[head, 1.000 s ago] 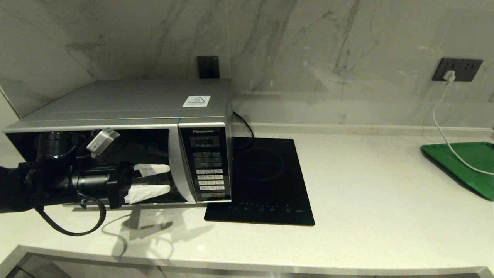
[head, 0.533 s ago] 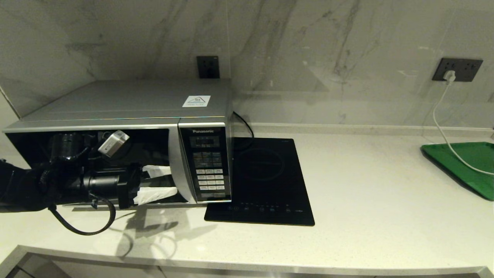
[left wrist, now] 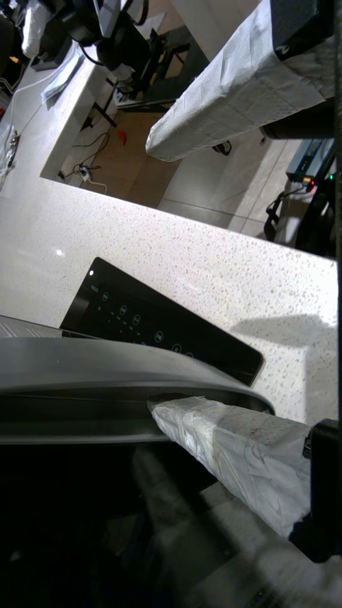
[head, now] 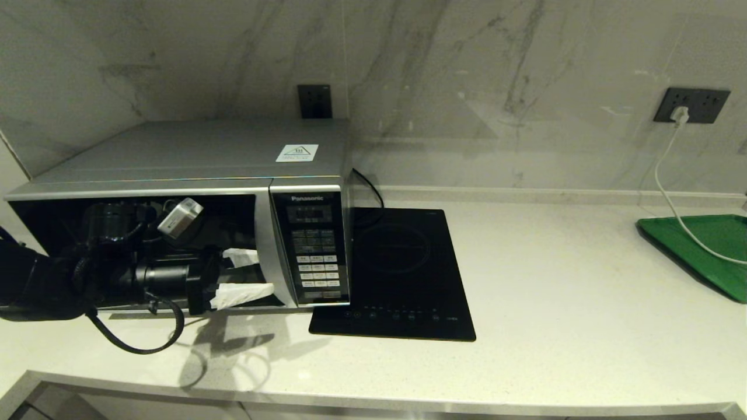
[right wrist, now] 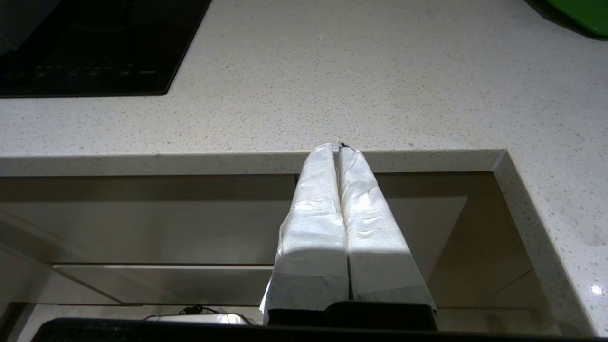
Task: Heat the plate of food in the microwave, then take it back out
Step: Open the microwave oven
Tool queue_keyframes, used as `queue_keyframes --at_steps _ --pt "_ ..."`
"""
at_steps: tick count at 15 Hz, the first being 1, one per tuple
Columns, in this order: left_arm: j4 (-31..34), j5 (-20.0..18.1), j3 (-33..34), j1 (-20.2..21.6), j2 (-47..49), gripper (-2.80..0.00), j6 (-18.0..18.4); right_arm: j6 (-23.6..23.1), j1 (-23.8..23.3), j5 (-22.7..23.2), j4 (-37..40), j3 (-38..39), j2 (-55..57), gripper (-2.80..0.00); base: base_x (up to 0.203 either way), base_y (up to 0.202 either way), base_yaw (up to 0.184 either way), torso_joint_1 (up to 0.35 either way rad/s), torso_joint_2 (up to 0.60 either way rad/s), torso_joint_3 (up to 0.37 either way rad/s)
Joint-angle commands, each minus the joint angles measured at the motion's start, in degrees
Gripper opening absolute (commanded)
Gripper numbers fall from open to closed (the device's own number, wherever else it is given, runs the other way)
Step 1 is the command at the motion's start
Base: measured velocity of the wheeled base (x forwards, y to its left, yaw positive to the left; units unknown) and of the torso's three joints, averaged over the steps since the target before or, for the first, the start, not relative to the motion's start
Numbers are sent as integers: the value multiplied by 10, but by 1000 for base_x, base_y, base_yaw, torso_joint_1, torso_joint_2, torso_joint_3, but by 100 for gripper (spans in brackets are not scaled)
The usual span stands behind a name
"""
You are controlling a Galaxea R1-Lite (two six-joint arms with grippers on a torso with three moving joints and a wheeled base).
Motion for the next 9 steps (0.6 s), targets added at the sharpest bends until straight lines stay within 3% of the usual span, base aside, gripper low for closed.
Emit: queue_keyframes --at_steps 1,9 --pt "-18 -6 2 -2 17 0 3 0 0 0 1 0 1 -280 0 0 0 0 0 0" --pt "-20 -30 5 -14 12 0 4 0 0 0 1 0 1 -280 0 0 0 0 0 0"
